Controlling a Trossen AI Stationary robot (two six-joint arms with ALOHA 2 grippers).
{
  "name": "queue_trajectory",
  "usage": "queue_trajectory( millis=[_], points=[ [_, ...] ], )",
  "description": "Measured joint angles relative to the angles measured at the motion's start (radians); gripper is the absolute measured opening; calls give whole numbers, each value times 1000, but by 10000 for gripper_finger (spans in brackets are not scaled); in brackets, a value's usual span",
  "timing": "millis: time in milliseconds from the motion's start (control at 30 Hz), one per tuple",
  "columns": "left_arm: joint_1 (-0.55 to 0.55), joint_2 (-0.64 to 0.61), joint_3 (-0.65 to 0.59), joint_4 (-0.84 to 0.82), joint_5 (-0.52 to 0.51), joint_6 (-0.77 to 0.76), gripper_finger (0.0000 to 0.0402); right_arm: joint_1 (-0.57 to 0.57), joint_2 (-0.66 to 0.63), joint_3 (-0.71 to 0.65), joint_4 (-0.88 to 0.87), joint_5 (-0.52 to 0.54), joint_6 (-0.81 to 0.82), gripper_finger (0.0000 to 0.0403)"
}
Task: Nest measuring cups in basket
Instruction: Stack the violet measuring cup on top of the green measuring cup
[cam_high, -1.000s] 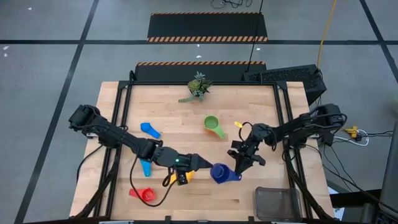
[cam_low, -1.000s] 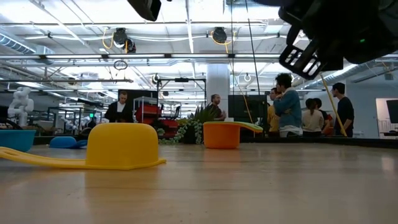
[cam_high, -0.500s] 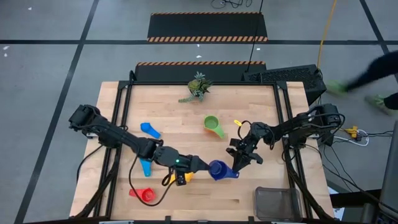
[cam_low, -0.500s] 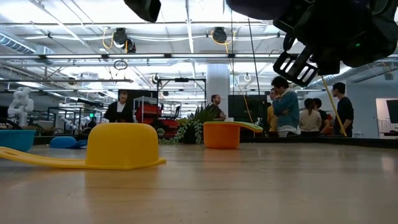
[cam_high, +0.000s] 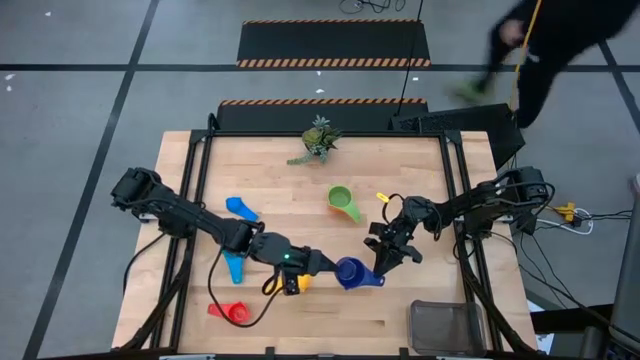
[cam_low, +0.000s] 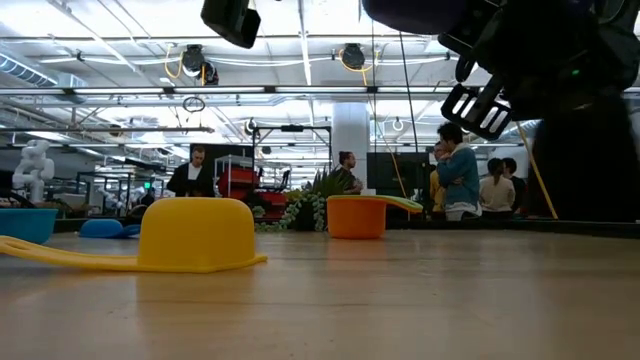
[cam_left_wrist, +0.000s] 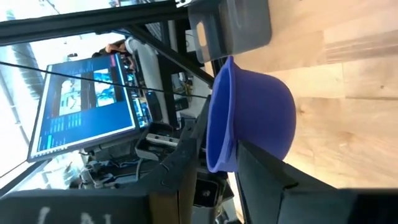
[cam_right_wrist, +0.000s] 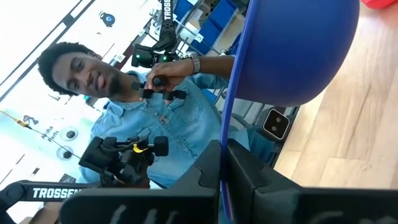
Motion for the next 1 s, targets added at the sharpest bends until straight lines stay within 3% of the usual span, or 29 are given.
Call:
queue_trajectory(
  millis=[300,867,1000],
  points=[
    [9,16,0,16,51,22,115,0,0,0,0,2,17,0],
    [18,70,0,88,51,40,114,1,0,1,-8,-20,17,0],
    [20,70,0,78,47,24,87,1,0,1,-9,-18,17,0]
  ],
)
